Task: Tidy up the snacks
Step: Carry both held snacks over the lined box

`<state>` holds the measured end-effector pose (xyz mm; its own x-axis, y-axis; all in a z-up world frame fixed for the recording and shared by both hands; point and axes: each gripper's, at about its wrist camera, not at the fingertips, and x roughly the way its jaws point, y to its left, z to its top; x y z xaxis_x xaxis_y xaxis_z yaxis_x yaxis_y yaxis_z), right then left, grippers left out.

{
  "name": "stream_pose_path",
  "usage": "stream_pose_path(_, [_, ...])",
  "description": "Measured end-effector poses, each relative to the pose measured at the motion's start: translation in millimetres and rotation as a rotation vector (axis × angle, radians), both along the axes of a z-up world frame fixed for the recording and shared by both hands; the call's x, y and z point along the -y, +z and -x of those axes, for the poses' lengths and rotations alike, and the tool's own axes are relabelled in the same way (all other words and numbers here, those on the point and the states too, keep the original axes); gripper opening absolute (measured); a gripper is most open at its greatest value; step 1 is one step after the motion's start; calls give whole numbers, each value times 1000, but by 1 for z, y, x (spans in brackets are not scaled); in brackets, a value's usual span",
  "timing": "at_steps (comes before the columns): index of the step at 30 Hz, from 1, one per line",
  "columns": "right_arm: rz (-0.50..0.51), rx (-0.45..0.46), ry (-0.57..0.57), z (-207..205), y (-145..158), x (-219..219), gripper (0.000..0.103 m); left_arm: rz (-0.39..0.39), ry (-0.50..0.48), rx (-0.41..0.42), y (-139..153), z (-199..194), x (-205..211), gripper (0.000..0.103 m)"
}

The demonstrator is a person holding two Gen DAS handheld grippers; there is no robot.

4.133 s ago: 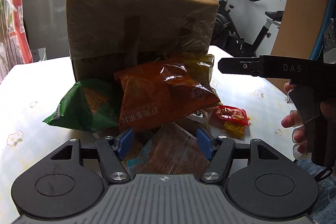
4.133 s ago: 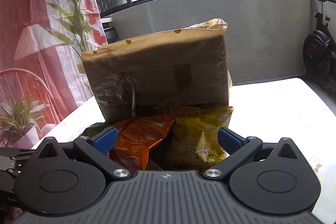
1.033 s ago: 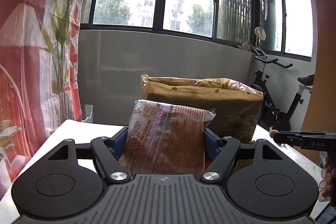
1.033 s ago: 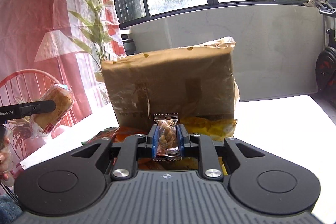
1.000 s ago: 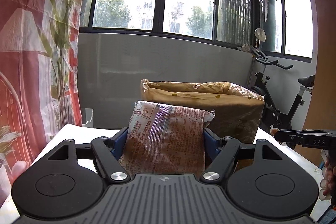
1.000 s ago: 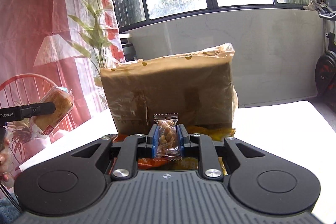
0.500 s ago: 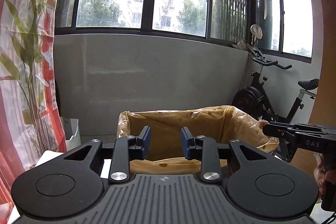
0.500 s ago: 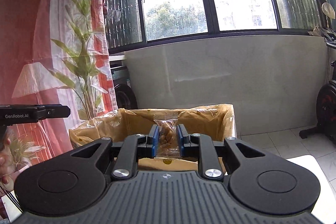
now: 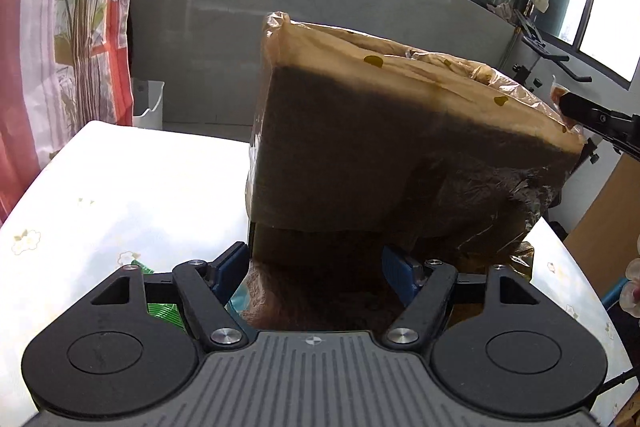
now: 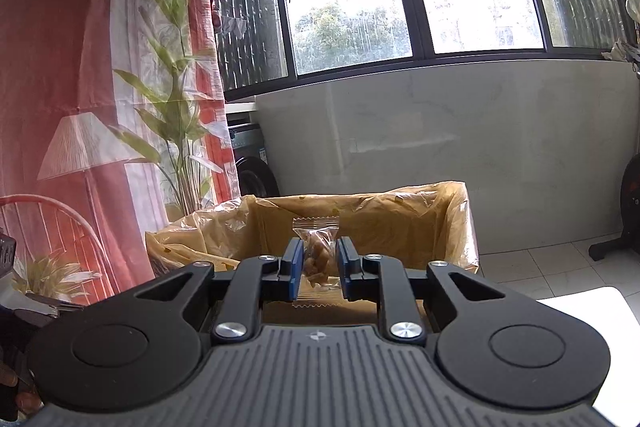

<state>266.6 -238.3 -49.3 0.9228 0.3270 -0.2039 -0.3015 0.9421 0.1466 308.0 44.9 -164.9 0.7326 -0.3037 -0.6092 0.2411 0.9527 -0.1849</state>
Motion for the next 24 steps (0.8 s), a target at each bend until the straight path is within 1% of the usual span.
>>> stream_pose_path(2, [7, 4, 5, 2, 1, 1, 20, -17, 44, -43, -14, -2, -7, 80])
stream_pose_path(5, [5, 2, 7, 4, 0, 5, 20, -61, 75, -96, -30, -7, -16, 80])
stream_pose_path(7, [9, -1, 7, 3, 0, 5, 20, -57, 57, -74, -30, -8, -20, 81])
stream_pose_path(9, [8, -4, 6, 2, 0, 5, 20, -55, 40, -83, -26, -15, -17, 84])
stream_pose_path(10, [5, -6, 6, 1, -1, 5, 20, -50, 30, -86, -25, -18, -15, 84])
stream_pose_path(11, [3, -8, 6, 1, -1, 4, 20, -53, 4, -88, -24, -22, -6, 87])
stream_pose_path(12, [1, -9, 6, 0, -2, 4, 20, -75, -26, -99, -25, -26, 1, 94])
stream_pose_path(13, [2, -9, 8, -1, -2, 3, 20, -109, -53, -115, -29, -32, 9, 95])
stream_pose_path(15, [6, -10, 13, -3, -1, 1, 20, -222, -86, -142, -41, -33, 29, 95])
stream_pose_path(17, [7, -12, 14, -4, -2, 0, 20, -335, -100, -140, -53, -34, 40, 94])
stream_pose_path(18, [5, -12, 14, -5, -2, 1, 20, -353, -96, -143, -57, -34, 41, 92])
stream_pose_path(19, [4, -13, 14, -5, -2, 1, 20, -337, -80, -146, -60, -35, 38, 90])
stream_pose_path(21, [7, -14, 13, -5, -2, 1, 20, -255, -65, -152, -59, -36, 26, 81])
stream_pose_path(24, [12, -15, 11, -4, -1, 3, 20, -204, -49, -140, -50, -31, 13, 79])
